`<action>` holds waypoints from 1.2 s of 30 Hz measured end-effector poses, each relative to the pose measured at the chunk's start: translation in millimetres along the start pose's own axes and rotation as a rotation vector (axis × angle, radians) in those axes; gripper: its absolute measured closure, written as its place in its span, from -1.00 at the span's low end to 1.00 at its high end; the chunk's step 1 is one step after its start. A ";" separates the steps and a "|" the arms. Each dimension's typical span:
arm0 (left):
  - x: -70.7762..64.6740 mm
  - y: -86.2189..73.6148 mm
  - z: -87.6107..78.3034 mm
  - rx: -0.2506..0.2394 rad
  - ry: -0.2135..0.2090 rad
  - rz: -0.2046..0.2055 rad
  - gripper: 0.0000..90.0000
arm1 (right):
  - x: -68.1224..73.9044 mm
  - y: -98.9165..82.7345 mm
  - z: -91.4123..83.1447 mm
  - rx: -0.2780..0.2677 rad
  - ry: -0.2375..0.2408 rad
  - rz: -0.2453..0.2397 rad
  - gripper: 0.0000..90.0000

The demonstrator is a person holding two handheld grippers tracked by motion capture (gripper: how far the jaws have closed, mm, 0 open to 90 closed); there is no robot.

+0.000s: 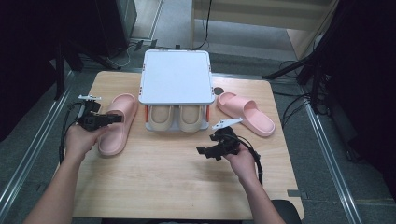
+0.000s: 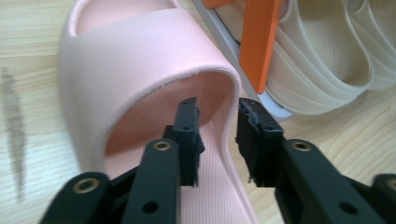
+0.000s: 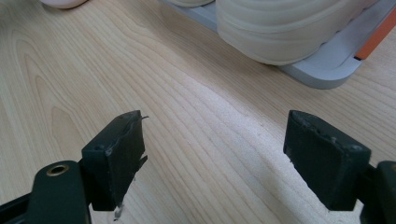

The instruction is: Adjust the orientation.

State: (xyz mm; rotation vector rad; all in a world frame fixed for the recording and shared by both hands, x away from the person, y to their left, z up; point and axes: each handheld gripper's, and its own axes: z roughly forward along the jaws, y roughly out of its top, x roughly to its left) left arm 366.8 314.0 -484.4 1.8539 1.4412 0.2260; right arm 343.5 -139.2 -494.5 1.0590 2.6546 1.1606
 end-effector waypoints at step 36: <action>52.7 -6.5 -5.9 -0.043 0.072 -0.065 -0.09 | -2.4 -10.7 -9.6 -0.005 -0.028 0.031 -0.54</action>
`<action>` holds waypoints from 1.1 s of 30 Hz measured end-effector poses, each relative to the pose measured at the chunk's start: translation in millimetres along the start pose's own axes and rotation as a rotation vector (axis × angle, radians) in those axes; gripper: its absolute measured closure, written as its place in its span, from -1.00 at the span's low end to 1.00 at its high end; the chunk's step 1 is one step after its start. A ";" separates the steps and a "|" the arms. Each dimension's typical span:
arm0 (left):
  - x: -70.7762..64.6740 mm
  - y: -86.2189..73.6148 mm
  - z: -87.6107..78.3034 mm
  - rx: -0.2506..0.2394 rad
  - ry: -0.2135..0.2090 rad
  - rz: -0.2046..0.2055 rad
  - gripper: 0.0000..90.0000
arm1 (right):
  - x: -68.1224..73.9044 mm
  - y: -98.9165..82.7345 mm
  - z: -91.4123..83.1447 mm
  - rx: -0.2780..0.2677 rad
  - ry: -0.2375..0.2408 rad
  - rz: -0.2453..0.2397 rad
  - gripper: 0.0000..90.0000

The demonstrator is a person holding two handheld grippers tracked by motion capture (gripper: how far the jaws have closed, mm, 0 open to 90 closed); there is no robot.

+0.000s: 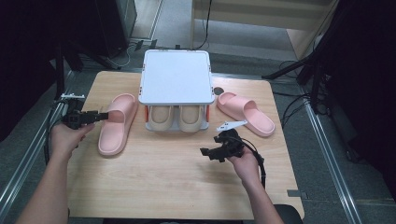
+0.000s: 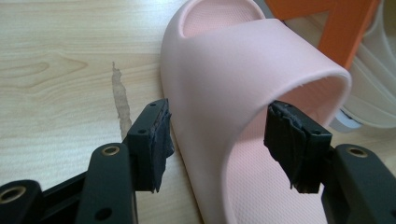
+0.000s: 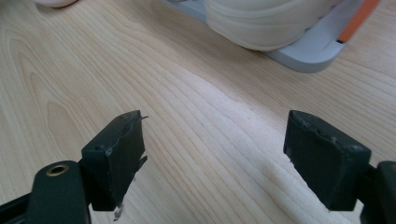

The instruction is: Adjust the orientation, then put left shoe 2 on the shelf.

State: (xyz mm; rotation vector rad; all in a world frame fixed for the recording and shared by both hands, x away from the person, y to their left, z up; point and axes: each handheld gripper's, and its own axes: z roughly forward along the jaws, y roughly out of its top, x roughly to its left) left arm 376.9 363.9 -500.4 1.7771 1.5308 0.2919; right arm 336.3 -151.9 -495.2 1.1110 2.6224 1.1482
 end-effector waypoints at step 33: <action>13.5 10.8 17.0 0.028 0.089 -0.071 0.78 | -4.7 -16.2 -15.0 -0.018 -0.040 0.047 -0.54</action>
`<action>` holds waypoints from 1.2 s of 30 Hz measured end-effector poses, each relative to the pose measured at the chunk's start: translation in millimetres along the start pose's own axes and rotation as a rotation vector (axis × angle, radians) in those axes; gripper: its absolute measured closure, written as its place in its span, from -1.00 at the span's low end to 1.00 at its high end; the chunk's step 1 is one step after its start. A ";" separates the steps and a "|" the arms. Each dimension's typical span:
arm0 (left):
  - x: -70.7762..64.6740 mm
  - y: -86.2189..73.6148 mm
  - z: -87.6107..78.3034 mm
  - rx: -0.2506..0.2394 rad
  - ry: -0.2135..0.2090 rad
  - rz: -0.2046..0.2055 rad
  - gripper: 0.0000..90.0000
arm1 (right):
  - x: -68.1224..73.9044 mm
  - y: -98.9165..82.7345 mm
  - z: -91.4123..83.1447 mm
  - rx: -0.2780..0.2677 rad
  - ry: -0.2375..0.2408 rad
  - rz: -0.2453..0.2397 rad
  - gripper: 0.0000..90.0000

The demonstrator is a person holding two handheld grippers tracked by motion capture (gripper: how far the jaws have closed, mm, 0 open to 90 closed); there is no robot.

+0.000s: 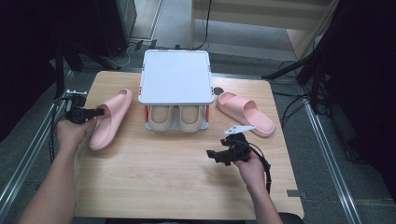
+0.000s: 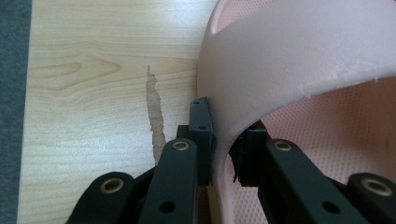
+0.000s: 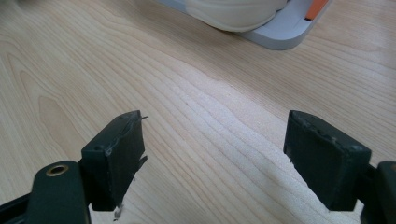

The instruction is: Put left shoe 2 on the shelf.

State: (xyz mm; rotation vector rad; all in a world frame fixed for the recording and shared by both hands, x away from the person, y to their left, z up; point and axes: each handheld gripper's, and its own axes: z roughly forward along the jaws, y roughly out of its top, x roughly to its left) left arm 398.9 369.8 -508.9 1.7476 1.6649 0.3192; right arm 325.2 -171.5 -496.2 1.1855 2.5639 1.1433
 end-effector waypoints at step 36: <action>-73.0 134.3 -64.2 -0.007 0.029 0.058 0.77 | 5.1 5.5 4.2 -0.021 0.046 -0.019 -0.54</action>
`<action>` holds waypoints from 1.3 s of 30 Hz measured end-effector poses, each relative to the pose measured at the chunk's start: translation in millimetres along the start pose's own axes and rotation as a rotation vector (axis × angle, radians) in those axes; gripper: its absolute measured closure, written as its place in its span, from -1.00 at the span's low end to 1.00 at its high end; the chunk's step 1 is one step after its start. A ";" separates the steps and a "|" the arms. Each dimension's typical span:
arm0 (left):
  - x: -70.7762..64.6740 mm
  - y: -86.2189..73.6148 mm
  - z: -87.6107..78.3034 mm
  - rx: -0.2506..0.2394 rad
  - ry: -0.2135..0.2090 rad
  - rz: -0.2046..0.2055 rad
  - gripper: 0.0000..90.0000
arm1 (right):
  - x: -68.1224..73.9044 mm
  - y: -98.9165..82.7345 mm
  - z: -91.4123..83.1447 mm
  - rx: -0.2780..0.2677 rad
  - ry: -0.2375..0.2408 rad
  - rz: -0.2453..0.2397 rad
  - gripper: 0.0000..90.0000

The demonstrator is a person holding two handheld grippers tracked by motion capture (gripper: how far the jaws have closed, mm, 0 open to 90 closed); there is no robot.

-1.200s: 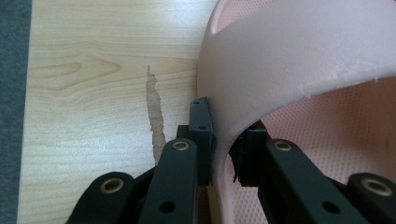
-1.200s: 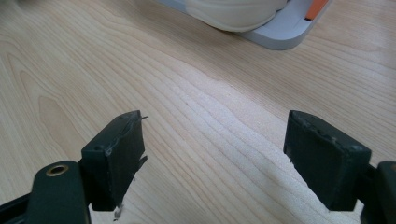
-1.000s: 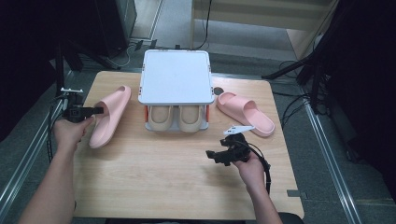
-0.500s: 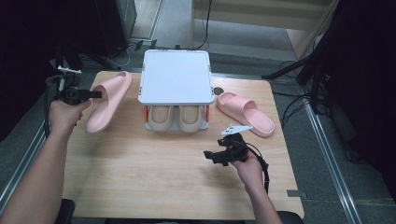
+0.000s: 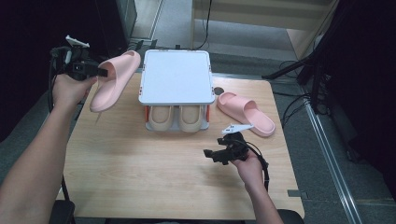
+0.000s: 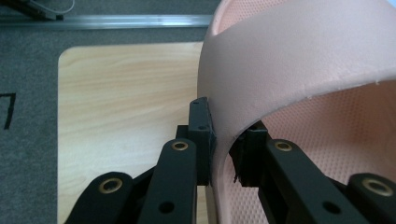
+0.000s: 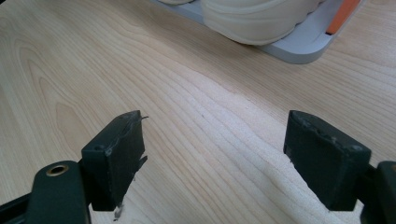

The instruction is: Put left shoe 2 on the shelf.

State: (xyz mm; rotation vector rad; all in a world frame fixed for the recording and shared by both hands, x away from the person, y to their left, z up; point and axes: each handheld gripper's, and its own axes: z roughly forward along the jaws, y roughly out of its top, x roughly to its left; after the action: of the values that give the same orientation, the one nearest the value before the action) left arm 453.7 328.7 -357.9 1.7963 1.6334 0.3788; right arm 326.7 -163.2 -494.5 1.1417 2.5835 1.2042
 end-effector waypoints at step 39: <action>-121.5 74.1 63.4 0.042 0.025 0.092 0.67 | -2.7 7.8 0.5 -0.004 0.051 -0.028 -0.54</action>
State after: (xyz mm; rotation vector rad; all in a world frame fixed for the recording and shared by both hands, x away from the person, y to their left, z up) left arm 528.6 195.0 -329.9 1.9097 1.5901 0.4128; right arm 333.4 -161.4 -490.2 1.0841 2.6234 1.2481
